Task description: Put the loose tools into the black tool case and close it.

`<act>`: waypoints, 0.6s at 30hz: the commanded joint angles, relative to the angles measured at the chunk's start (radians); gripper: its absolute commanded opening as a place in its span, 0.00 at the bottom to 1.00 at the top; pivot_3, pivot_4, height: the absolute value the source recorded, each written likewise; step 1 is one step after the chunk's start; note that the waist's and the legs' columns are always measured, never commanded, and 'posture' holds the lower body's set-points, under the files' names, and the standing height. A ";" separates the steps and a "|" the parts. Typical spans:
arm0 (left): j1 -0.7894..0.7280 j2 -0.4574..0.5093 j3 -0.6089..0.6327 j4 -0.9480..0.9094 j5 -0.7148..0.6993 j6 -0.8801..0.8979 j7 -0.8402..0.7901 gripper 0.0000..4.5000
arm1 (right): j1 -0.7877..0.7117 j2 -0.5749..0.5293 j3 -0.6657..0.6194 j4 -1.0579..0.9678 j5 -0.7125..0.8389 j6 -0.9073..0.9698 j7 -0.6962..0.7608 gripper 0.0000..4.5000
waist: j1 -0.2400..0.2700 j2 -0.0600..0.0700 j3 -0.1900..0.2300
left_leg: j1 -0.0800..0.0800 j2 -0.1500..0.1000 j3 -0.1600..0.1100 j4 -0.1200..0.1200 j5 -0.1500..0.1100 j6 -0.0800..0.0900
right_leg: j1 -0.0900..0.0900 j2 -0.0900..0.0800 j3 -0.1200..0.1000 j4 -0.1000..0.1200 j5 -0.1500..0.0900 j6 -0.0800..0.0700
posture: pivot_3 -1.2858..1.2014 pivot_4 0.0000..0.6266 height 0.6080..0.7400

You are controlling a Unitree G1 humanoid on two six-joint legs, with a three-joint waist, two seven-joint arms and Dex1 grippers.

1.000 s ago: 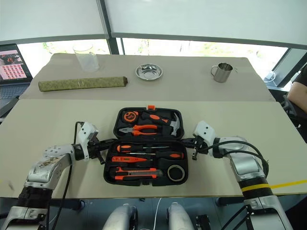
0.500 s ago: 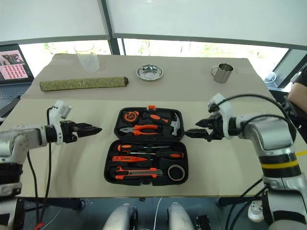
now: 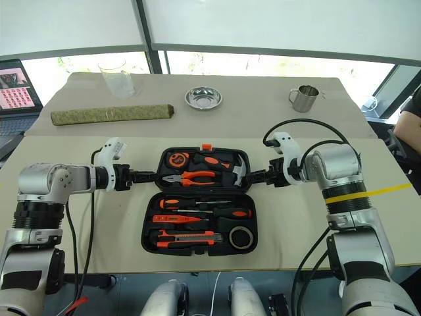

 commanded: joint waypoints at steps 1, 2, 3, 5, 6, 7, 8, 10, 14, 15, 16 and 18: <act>-0.013 -0.008 -0.007 0.007 0.020 -0.014 0.015 0.56 | -0.019 0.010 -0.012 0.010 -0.020 0.010 -0.041 0.70 | 0.000 0.000 0.000 | 0.000 0.000 0.000 0.000 0.000 0.000 | 0.000 0.000 0.000 0.000 0.000 0.000 | 0.52 0.24 1.00; -0.016 -0.012 -0.008 0.011 0.019 -0.015 0.015 0.48 | -0.021 0.018 -0.017 0.017 -0.021 0.011 -0.050 0.62 | 0.000 0.000 0.000 | 0.000 0.000 0.000 0.000 0.000 0.000 | 0.001 0.000 0.000 0.000 0.000 0.000 | 0.52 0.24 1.00; -0.019 -0.016 -0.010 0.014 0.019 -0.017 0.014 0.39 | -0.023 0.025 -0.016 0.024 -0.023 0.010 -0.058 0.54 | -0.001 0.000 0.000 | 0.001 0.000 0.000 0.000 0.000 0.000 | 0.001 0.000 0.000 0.000 0.000 0.000 | 0.52 0.24 1.00; -0.022 -0.020 -0.026 0.017 0.021 -0.010 0.009 0.24 | -0.021 0.029 0.000 0.029 -0.029 0.009 -0.063 0.40 | -0.001 0.000 0.000 | 0.001 0.000 0.000 0.001 0.000 0.000 | 0.001 0.000 0.000 0.001 0.000 0.000 | 0.52 0.24 1.00; -0.024 -0.024 -0.029 0.018 0.016 0.001 0.006 0.16 | -0.019 0.031 0.003 0.031 -0.030 0.010 -0.067 0.32 | -0.001 0.000 0.000 | 0.003 0.000 0.000 0.001 0.000 0.000 | 0.002 0.000 0.000 0.001 0.000 0.000 | 0.52 0.24 1.00; -0.024 -0.026 -0.029 0.018 0.012 0.010 0.004 0.10 | -0.017 0.032 0.004 0.032 -0.031 0.012 -0.068 0.26 | -0.001 0.000 0.000 | 0.004 0.000 0.000 0.001 0.000 0.000 | 0.003 0.000 0.000 0.001 0.000 0.000 | 0.52 0.24 1.00; -0.025 -0.027 -0.029 0.019 0.010 0.014 0.002 0.00 | -0.016 0.033 0.003 0.032 -0.031 0.013 -0.070 0.16 | -0.001 0.000 0.000 | 0.006 0.000 0.000 0.001 0.000 0.000 | 0.005 0.000 0.000 0.001 0.000 0.000 | 0.52 0.24 1.00; -0.024 -0.024 -0.039 0.022 0.018 0.010 0.000 0.00 | -0.014 0.036 -0.003 0.026 -0.026 0.023 -0.075 0.02 | -0.002 0.000 -0.001 | 0.008 0.000 0.000 0.001 0.000 0.000 | 0.007 0.000 0.000 0.002 0.000 0.000 | 0.52 0.24 1.00; -0.023 -0.048 -0.001 0.035 0.008 -0.005 0.017 0.00 | 0.000 0.065 -0.065 0.006 -0.008 -0.024 -0.094 0.02 | -0.002 -0.001 -0.001 | 0.008 0.000 0.000 0.002 0.000 0.000 | 0.008 0.000 0.000 0.002 0.001 0.001 | 0.52 0.24 1.00; -0.021 -0.055 0.010 0.035 0.004 -0.018 0.018 0.00 | 0.009 0.075 -0.087 -0.011 0.003 -0.072 -0.085 0.02 | -0.002 -0.001 -0.001 | 0.008 0.000 0.000 0.002 0.000 0.000 | 0.008 0.000 0.000 0.002 0.001 0.001 | 0.52 0.24 1.00; -0.016 -0.069 0.038 0.033 -0.007 -0.042 0.019 0.00 | 0.025 0.081 -0.107 -0.043 0.016 -0.136 -0.065 0.02 | -0.001 -0.001 -0.001 | 0.008 0.000 0.000 0.003 0.000 0.000 | 0.008 0.000 0.000 0.003 0.001 0.001 | 0.52 0.24 1.00; -0.009 -0.087 0.078 0.027 -0.020 -0.081 0.018 0.00 | 0.049 0.084 -0.127 -0.088 0.028 -0.208 -0.039 0.02 | -0.001 -0.001 -0.001 | 0.008 0.000 0.000 0.004 0.000 0.000 | 0.007 0.000 0.000 0.004 0.001 0.001 | 0.52 0.24 1.00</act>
